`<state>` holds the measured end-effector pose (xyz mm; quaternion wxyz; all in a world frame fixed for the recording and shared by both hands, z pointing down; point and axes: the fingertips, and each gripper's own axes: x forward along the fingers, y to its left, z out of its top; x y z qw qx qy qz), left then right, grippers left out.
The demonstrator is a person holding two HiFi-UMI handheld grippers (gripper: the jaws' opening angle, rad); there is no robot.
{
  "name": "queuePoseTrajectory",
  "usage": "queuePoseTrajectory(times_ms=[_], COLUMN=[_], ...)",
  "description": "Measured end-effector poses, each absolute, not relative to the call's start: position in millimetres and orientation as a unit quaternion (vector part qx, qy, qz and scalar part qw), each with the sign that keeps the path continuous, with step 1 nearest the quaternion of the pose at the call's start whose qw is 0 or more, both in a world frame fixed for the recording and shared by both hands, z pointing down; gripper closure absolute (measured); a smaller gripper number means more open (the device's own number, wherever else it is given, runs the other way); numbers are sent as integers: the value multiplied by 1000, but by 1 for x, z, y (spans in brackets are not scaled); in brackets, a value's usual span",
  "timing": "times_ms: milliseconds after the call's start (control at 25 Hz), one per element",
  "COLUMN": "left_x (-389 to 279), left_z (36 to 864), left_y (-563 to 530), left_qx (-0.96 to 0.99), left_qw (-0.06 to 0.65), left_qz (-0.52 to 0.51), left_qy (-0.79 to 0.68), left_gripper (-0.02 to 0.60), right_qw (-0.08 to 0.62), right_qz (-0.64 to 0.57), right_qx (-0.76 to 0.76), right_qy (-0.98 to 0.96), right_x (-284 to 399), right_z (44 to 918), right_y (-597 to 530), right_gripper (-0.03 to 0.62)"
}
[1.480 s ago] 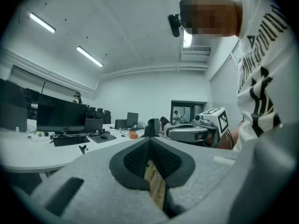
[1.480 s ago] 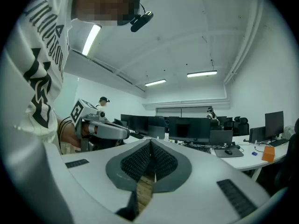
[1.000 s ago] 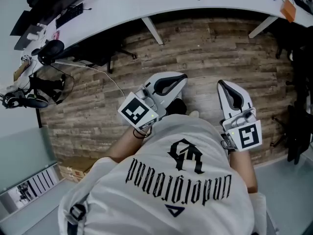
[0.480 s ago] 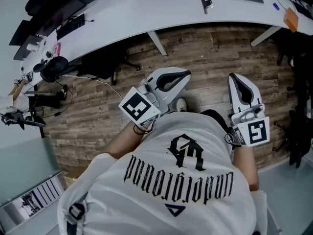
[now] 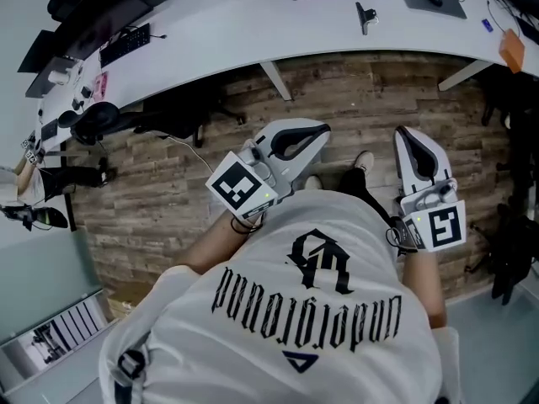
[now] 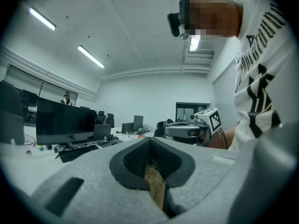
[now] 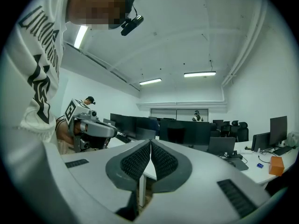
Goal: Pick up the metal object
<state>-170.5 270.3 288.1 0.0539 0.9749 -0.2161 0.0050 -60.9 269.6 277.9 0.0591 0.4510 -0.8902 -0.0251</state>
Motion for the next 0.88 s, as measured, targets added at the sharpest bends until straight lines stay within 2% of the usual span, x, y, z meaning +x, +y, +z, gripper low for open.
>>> queuePoseTrajectory(times_ms=[480,880], left_x=[-128,-46], left_z=[305,311], left_y=[205,136], left_qx=[965,959], left_qw=[75,76], left_qz=[19,31], left_qy=[-252,-271], left_gripper=[566,566], right_qw=[61,61], right_qz=[4,14], right_qx=[428,426], right_qy=[-902,-902], right_x=[-8,88], right_z=[296,302], right_y=[198,136], right_gripper=[579,577])
